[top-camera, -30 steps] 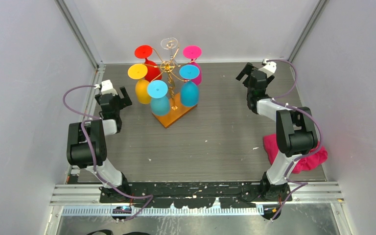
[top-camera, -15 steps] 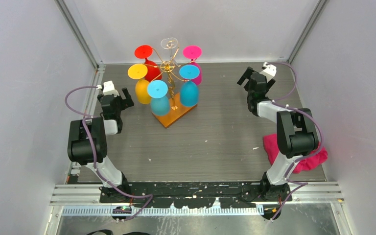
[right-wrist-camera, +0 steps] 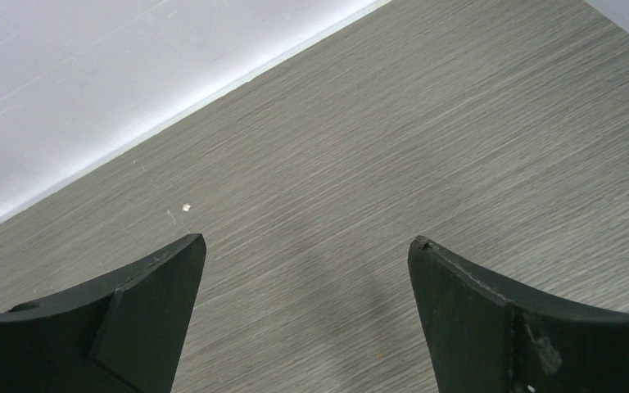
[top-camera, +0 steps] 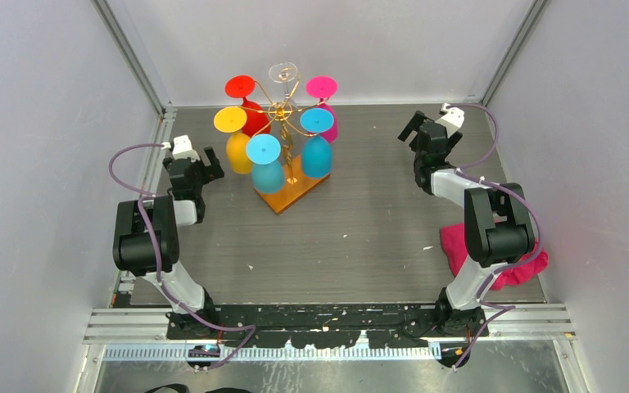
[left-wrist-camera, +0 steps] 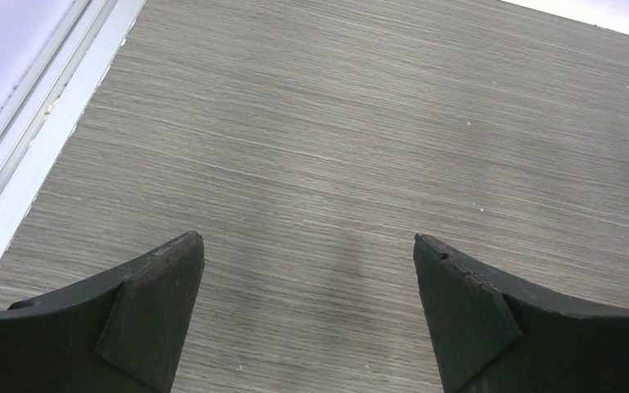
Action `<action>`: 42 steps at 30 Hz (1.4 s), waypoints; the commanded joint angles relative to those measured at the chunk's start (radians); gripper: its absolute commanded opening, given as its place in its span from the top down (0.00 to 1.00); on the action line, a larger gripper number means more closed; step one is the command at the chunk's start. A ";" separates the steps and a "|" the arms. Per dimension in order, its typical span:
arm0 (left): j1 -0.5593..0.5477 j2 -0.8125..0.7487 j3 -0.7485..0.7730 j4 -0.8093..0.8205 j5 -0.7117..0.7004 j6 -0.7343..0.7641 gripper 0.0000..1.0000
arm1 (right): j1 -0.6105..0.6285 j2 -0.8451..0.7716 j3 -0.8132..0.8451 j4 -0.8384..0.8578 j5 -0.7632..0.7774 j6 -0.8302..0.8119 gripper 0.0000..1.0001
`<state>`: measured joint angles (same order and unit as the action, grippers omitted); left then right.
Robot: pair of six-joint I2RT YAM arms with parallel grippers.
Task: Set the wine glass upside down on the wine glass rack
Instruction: Reset both arms
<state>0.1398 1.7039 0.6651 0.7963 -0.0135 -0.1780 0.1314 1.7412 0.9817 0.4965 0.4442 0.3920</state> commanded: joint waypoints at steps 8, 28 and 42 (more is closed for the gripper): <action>0.008 -0.008 0.023 0.050 0.030 0.020 0.00 | 0.009 -0.037 0.014 0.030 0.040 -0.025 0.00; 0.009 -0.010 0.028 0.049 0.049 0.008 0.00 | 0.030 -0.036 0.023 0.029 0.025 -0.022 0.00; 0.008 0.018 0.045 0.047 0.046 0.022 0.00 | 0.042 -0.015 0.040 0.016 0.095 -0.021 0.00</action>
